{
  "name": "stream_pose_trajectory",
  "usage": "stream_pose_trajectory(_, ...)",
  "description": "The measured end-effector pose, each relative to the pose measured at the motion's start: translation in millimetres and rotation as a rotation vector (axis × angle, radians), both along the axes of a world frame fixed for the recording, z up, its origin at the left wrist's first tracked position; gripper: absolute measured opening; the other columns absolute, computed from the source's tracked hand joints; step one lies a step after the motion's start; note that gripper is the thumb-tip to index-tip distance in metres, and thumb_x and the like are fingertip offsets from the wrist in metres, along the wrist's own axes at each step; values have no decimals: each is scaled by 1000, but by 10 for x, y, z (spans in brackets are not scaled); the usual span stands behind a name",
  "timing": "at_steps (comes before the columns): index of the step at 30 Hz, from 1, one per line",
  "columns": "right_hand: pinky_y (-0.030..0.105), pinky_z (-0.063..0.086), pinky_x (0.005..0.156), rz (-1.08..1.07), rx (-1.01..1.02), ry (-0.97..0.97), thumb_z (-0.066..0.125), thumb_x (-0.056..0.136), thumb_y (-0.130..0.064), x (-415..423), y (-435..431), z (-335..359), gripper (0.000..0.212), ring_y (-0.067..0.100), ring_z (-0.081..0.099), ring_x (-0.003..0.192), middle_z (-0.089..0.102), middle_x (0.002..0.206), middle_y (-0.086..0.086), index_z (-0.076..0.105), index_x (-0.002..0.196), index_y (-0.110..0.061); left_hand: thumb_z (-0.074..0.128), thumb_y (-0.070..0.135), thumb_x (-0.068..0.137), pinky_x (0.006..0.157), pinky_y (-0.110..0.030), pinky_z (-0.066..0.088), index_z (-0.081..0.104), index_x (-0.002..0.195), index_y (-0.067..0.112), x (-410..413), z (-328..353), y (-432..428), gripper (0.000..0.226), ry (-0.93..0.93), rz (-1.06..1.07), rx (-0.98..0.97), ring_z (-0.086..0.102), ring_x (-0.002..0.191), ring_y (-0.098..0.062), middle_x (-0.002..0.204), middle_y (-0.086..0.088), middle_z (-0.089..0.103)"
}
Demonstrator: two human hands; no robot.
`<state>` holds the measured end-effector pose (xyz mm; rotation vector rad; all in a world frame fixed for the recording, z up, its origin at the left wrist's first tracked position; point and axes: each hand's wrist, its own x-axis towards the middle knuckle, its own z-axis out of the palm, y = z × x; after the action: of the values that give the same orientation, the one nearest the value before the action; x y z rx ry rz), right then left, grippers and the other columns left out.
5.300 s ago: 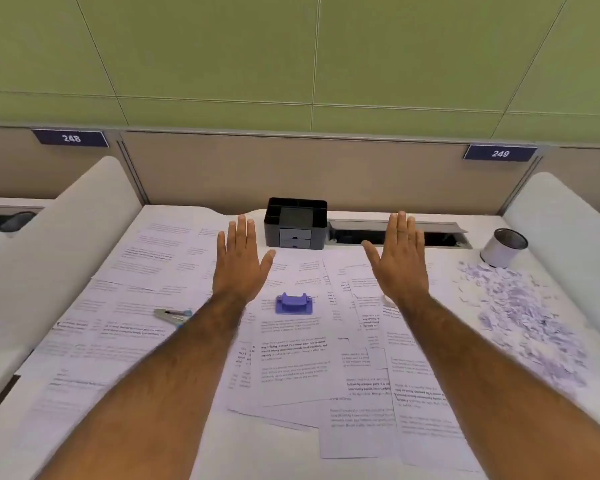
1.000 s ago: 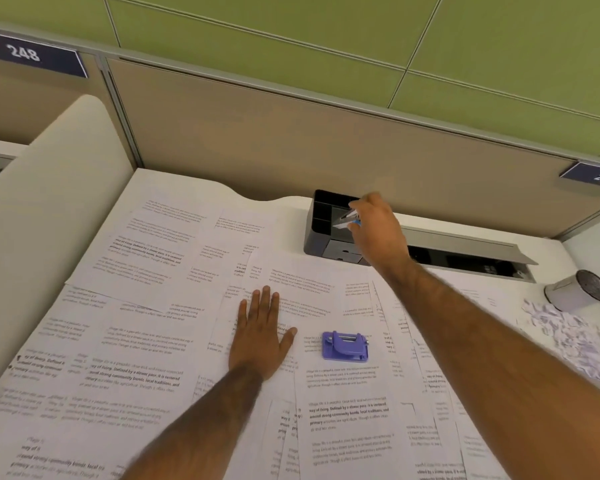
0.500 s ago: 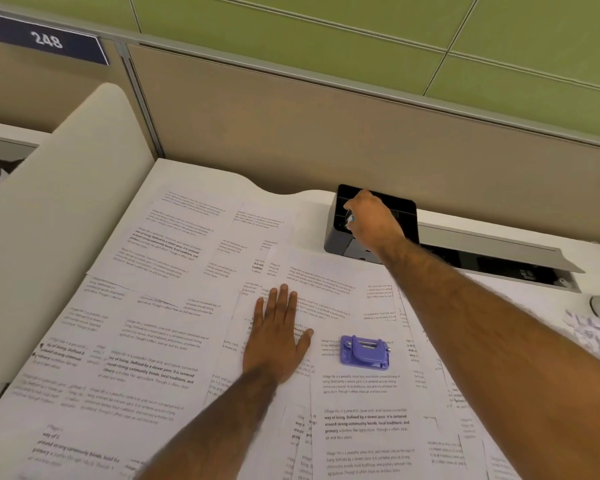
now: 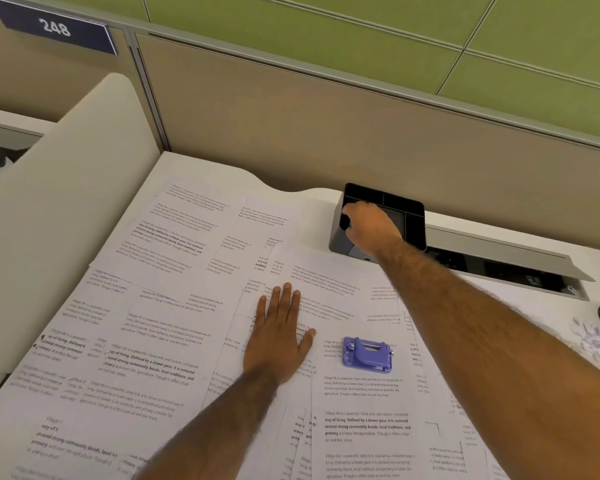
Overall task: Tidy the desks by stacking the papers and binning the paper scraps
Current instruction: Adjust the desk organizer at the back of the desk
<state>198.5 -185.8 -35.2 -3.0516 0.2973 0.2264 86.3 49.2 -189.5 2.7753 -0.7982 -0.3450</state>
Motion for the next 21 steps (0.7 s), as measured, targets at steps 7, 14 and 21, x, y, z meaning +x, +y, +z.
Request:
stream_pose_trajectory(7,45,46,95,15,-75,-40,47,97,-9,-86,24,-75,35,31,56,111,66,118,11,60,129,-12,2,73,95,127,-49,-3,-23,158,23,0,-18,-2,84,-4,12,-5,-25,154,-23,166,-1,-31)
stream_pose_trajectory(14,47,42,104,-14,57,-66,51,94,-13,-210,53,-113,37,31,50,128,60,133,9,58,131,-13,5,74,95,127,-49,-4,-25,157,23,4,-45,-11,85,-3,13,0,-26,153,-22,165,0,-32)
stream_pose_trajectory(21,41,33,114,-150,45,-216,53,100,-19,-977,231,-232,36,23,51,129,59,138,3,57,136,-17,-19,75,83,127,-50,-5,-25,157,22,30,-3,-11,91,12,16,22,-26,153,-24,165,-1,-32)
